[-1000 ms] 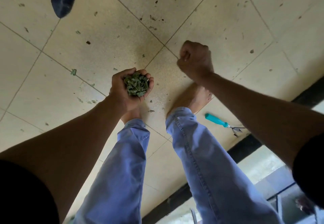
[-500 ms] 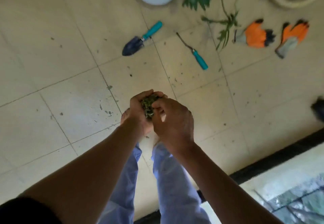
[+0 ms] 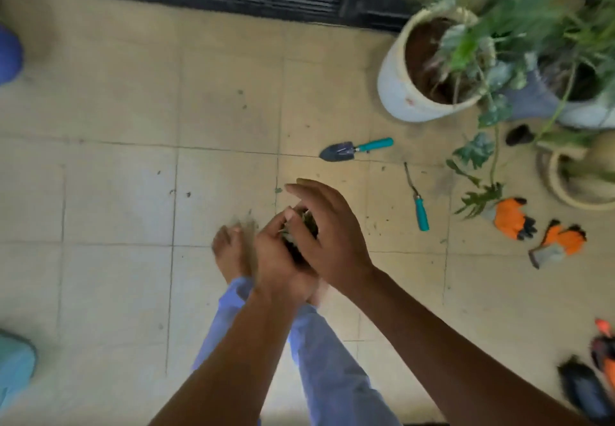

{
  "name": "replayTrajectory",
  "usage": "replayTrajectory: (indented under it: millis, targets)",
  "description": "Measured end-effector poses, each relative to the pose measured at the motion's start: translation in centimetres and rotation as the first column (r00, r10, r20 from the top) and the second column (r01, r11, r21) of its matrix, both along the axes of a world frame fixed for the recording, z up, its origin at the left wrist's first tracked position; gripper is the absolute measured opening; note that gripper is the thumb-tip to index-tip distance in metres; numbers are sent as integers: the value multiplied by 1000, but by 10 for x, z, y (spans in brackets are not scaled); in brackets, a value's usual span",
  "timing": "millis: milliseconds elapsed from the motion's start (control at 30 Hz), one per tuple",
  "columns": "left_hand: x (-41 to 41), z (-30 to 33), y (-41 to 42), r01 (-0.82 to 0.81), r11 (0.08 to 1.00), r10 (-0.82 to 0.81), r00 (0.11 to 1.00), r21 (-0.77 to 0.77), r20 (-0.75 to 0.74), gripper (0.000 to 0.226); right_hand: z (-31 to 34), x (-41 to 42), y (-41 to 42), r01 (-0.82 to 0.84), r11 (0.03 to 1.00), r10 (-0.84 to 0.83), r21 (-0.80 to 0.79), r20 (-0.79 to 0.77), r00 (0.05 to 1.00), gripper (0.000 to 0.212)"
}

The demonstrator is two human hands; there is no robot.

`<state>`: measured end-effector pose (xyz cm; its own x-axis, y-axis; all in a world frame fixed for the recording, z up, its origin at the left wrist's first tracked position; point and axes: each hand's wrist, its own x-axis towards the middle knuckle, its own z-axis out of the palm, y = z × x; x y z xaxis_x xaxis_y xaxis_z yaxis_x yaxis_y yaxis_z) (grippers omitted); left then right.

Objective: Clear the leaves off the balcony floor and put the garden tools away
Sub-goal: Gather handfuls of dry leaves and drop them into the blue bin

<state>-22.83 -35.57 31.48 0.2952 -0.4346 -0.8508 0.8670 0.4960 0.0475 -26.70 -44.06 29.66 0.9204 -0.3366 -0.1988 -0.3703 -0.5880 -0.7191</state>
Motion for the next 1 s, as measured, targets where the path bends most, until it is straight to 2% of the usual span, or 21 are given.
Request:
replayTrajectory:
  millis: [67, 200, 367, 533, 733, 900, 1000]
  targets:
    - [13, 5, 20, -112, 992, 111, 994, -52, -23, 29, 1, 19, 22, 11, 997, -11, 71, -6, 1000, 34]
    - [48, -11, 74, -275, 961, 277, 951, 36, -141, 32, 1, 61, 79, 71, 971, -62, 228, -49, 997, 35]
    - [119, -5, 145, -490, 870, 492, 868, 50, -64, 27, 12, 142, 164, 236, 892, -196, 385, -142, 970, 45]
    - [199, 18, 237, -603, 791, 607, 795, 99, -6, 42, 38, 235, 253, 253, 843, -215, 475, -135, 967, 38]
    - [302, 39, 335, -693, 708, 682, 721, 139, 125, 47, 60, 359, 344, 231, 699, -167, 676, -159, 973, 32]
    - [389, 38, 373, -778, 624, 760, 626, 73, 173, 50, 49, 450, 397, 195, 642, -109, 742, -163, 981, 24]
    - [442, 28, 380, -799, 602, 780, 593, 20, 199, 44, 32, 507, 413, 264, 616, -126, 742, -238, 963, 22]
